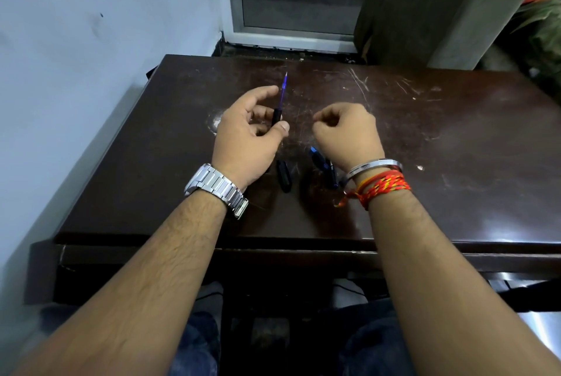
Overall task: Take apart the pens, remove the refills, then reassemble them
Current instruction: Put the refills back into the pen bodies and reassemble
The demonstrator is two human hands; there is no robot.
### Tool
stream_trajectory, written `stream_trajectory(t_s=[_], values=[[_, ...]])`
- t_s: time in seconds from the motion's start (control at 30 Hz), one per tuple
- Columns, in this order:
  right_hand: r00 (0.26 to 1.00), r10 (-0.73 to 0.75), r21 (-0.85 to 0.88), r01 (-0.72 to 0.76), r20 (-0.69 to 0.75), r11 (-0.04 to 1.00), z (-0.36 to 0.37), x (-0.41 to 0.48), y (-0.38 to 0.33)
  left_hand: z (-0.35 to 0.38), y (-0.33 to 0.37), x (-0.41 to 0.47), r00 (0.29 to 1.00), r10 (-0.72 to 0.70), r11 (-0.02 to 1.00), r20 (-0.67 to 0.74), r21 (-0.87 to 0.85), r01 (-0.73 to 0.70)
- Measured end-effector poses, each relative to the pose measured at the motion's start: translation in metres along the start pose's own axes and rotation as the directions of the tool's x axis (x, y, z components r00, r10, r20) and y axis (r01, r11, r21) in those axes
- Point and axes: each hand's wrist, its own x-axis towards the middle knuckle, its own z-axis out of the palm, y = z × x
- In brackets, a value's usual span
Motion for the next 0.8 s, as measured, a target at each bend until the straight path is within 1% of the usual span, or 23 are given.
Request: stream_trajectory(t_s=[0.07,0.13,0.2,0.3,0.33,0.37,0.43,0.47,0.5,0.53,0.6,0.63,0.7,0.8], values=[[0.995,0.017,-0.204,0.003,0.1,0.979,0.002,0.0,0.003,0.0,0.001,0.0,1.0,-0.002,1.0,0.0,-0.023,0.002],[0.986,0.052,-0.35,0.007,0.16,0.937,0.006,0.0,0.005,0.0,0.002,0.0,1.0,0.014,1.0,0.006,-0.018,-0.014],[0.982,0.063,-0.408,0.014,0.175,0.913,0.011,0.001,0.006,0.001,0.002,-0.001,1.0,0.025,1.0,0.012,0.003,-0.025],[0.985,0.034,-0.387,0.034,0.169,0.921,0.014,0.001,0.004,0.0,0.003,-0.001,1.0,0.02,0.999,0.014,0.024,-0.021],[0.989,0.01,-0.343,0.042,0.148,0.938,0.014,0.001,0.003,-0.001,0.002,-0.001,1.0,0.018,1.0,0.013,0.025,-0.018],[0.995,-0.026,-0.264,0.051,0.096,0.963,0.015,0.001,0.002,-0.001,0.002,-0.001,1.0,0.014,1.0,0.014,0.027,-0.014],[0.993,-0.085,-0.018,0.084,-0.084,0.996,0.014,0.0,-0.003,-0.001,0.001,-0.001,1.0,0.009,1.0,0.03,0.027,-0.009],[0.981,-0.081,0.138,0.106,-0.176,0.985,0.013,0.001,-0.007,0.0,0.002,-0.002,0.999,0.009,1.0,0.04,0.026,-0.01],[0.967,-0.053,0.3,0.129,-0.25,0.945,0.012,0.002,-0.01,0.0,0.002,-0.002,0.999,0.011,1.0,0.051,0.028,-0.012],[0.95,-0.023,0.446,0.168,-0.312,0.879,0.01,0.003,-0.013,0.001,0.002,-0.002,0.998,0.01,0.999,0.063,0.035,-0.012],[0.914,0.025,0.635,0.262,-0.406,0.727,0.008,0.004,-0.016,0.001,0.003,-0.002,0.996,0.005,0.998,0.092,0.056,-0.01],[0.904,0.045,0.689,0.292,-0.426,0.663,0.007,0.004,-0.017,0.001,0.002,-0.003,0.994,0.005,0.998,0.107,0.069,-0.013],[0.901,0.065,0.753,0.318,-0.43,0.577,0.007,0.002,-0.02,0.0,0.002,-0.003,0.992,0.008,0.995,0.124,0.095,-0.02],[0.905,0.051,0.779,0.333,-0.422,0.532,0.007,-0.001,-0.023,0.001,0.002,-0.003,0.992,0.024,0.992,0.127,0.116,-0.039]])
